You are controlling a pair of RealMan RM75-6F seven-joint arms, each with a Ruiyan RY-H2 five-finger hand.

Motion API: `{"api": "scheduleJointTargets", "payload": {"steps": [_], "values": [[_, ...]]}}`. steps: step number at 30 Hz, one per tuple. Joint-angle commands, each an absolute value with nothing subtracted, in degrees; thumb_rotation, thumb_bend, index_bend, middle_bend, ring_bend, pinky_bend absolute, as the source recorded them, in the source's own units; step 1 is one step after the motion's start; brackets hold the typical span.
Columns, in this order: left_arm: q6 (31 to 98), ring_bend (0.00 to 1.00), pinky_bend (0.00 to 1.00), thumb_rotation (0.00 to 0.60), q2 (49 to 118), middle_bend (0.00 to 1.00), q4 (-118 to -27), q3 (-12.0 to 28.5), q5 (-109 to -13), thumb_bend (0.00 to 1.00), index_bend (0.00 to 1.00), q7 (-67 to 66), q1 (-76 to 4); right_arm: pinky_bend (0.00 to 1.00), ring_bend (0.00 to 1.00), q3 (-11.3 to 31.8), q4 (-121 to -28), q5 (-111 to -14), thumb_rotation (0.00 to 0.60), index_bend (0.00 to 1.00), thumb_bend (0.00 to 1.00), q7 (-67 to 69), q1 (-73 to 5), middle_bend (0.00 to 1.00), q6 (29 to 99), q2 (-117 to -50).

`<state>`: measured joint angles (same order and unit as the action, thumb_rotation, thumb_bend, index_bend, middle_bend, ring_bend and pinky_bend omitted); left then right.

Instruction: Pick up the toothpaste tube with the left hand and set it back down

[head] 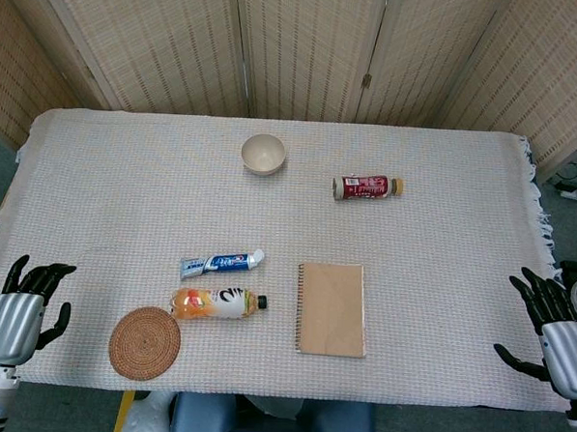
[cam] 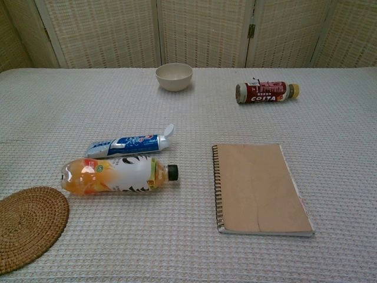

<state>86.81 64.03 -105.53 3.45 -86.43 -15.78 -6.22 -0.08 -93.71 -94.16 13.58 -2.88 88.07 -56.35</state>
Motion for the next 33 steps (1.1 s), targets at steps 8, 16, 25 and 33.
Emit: {"api": "scheduleJointTargets", "payload": {"steps": [8,16,25,33], "values": [[86.93,0.24,0.03,0.600,64.32,0.26,-104.92,3.55,-85.90,0.58,0.26,-15.54,-6.02,0.00,0.00,0.08,-94.10,-94.19,0.600,0.00,0.26,13.38,-3.70,0.00,87.04,-55.85],[81.95,0.26,0.04,0.600,63.30,0.26,-104.36,7.50,-84.07,0.58,0.29,-12.08,-10.94,0.00,0.00,0.15,-94.65,-93.92,0.600,0.00,0.26,13.20,-3.32,0.00,87.72,-55.03],[67.31,0.30,0.06,0.600,64.20,0.29,-101.45,13.70,-78.41,0.38,0.35,-8.22,-23.21,0.00,0.00,0.16,-96.03,-94.27,0.600,0.00,0.26,11.90,-3.54,0.00,87.57,-54.22],[58.06,0.30,0.06,0.600,69.89,0.29,-97.32,16.53,-71.17,0.32,0.33,-14.56,-33.11,0.00,0.00,0.26,-97.14,-93.86,0.600,0.00,0.26,10.77,-3.68,0.00,87.11,-53.77]]}}
